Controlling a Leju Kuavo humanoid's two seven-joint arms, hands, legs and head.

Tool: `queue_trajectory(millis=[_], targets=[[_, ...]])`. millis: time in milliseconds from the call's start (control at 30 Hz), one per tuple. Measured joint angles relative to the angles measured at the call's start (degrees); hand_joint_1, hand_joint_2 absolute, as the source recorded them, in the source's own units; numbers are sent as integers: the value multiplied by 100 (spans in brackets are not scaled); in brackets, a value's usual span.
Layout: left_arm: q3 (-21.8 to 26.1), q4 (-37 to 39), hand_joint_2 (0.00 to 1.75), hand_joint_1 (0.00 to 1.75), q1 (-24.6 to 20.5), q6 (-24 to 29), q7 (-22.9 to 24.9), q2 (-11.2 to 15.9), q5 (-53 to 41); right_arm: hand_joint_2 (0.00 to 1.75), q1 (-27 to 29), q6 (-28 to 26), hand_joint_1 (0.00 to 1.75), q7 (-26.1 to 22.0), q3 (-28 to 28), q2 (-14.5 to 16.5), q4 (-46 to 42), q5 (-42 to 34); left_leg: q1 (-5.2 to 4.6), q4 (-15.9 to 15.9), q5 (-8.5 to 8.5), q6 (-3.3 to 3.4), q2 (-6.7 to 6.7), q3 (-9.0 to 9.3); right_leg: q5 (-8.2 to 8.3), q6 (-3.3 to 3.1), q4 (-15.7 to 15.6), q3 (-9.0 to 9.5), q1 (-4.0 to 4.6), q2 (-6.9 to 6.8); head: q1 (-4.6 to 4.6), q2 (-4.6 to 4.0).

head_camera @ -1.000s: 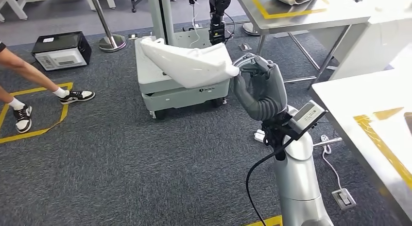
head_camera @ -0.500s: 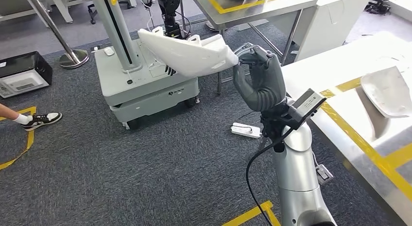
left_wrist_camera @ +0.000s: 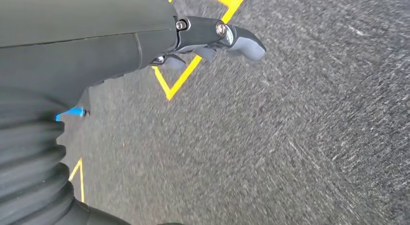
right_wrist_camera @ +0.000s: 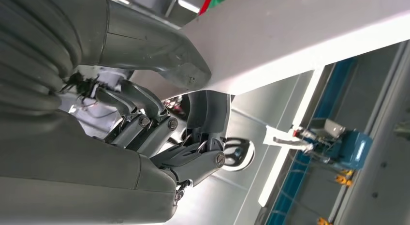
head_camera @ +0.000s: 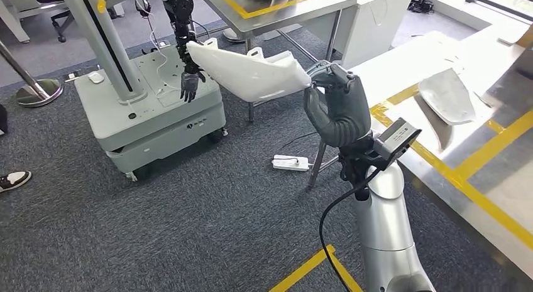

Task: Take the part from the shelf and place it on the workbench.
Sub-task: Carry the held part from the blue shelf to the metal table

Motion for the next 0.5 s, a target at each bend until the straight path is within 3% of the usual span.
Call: queue_trajectory(millis=[33, 67, 100, 167, 233, 333, 400, 467, 500], targets=[[0, 0, 175, 0, 1, -8, 1, 1, 0, 175, 4, -4, 175, 19, 0, -1, -1, -3, -10, 8, -5, 7, 85, -5, -50, 3, 202, -77, 0, -27, -1, 0], [-1, 1, 175, 0, -4, -15, 3, 2, 0, 175, 5, -10, 175, 39, -1, -2, -3, -7, -15, 17, -11, 10, 166, -9, 4, 0, 179, -40, 1, -46, 0, 0], [-1, 1, 175, 0, -11, -19, 5, 2, 1, 175, 4, -15, 175, 60, -1, -3, -10, -10, -18, 30, -21, 8, 242, -10, 151, -10, -106, 133, 6, -90, 1, 0], [-2, 2, 175, 0, -22, -21, 12, 2, 1, 175, 9, -20, 175, 72, -2, -4, -54, -15, -34, 62, -52, -18, 375, -4, 438, -57, -926, 604, 38, -334, -3, 0], [-2, 1, 175, 0, -23, -19, 19, 3, 0, 175, 38, -17, 175, 41, -4, -12, -120, -17, -52, 81, -83, -73, 475, 11, 534, -123, -1361, 823, 81, -496, -8, 0], [-2, -2, 175, 0, -29, -14, 31, 7, -2, 175, 131, 5, 175, -16, -26, -62, -193, -15, -49, 75, -111, -162, 578, 50, 570, -211, -1424, 813, 82, -331, -9, 0], [-2, -1, 175, 0, -26, -16, 39, 8, -21, 175, 181, 16, 175, -64, -42, -89, -239, -2, -29, 318, -299, -226, 319, -36, 617, -270, -1472, 831, 30, -205, -20, 0], [-4, 3, 175, 0, 1, -17, 60, 11, -36, 175, 221, 20, 175, -108, -46, -96, -267, 20, -2, 978, -665, -272, -22, -319, 643, -303, -1485, 830, 3, -72, -37, 0], [-5, 4, 175, 0, 22, -14, 73, 14, -30, 175, 245, 23, 175, -115, -46, -97, -272, 30, 6, 1346, -816, -286, -90, -483, 648, -308, -1483, 821, 1, 4, -41, 0]])
